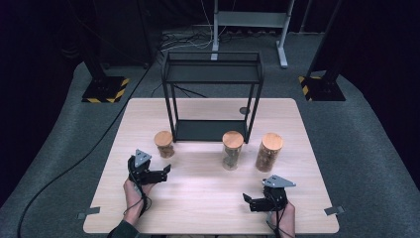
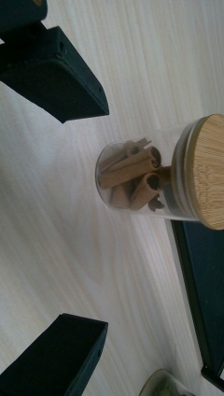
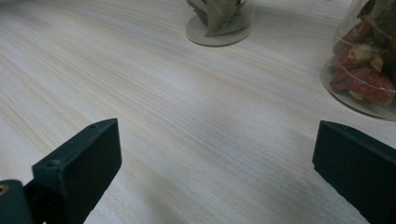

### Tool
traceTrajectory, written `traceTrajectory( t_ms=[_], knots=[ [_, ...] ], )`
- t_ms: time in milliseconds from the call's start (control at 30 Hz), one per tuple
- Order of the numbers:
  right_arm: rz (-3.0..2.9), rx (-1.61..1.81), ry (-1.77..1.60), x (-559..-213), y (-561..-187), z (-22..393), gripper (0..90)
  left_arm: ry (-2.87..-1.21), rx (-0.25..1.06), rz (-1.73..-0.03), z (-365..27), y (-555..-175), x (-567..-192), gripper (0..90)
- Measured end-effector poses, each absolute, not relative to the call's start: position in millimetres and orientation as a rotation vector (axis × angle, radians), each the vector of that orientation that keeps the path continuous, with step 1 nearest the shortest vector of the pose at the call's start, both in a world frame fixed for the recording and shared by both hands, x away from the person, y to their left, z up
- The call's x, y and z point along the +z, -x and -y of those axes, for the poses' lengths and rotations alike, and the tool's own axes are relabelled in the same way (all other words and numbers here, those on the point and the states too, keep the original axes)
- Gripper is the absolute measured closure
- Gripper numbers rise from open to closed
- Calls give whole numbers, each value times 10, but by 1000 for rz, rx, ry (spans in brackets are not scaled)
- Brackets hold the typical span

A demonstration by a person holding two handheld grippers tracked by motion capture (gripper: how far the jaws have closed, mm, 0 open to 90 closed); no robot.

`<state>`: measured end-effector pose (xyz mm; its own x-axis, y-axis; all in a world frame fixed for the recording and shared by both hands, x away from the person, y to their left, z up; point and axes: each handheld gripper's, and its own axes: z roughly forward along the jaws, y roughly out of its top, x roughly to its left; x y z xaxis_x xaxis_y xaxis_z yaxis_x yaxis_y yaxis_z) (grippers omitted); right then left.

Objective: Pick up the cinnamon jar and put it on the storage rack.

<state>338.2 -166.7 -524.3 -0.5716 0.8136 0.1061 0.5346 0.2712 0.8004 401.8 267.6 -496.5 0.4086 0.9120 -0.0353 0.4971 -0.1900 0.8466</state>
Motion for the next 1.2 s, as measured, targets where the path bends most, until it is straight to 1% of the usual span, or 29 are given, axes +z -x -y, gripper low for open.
traceTrajectory(
  t_ms=[467, 1200],
  knots=[
    [-2232, 1178, -1222, -5244, -3379, 1648, 8, -1821, 620, -1213, -2612, -4283, -4920, 0],
    [-2224, 1170, -1227, -5244, -3378, 1647, 8, -1791, 692, -1240, -2535, -4630, -4906, 0]
  ],
)
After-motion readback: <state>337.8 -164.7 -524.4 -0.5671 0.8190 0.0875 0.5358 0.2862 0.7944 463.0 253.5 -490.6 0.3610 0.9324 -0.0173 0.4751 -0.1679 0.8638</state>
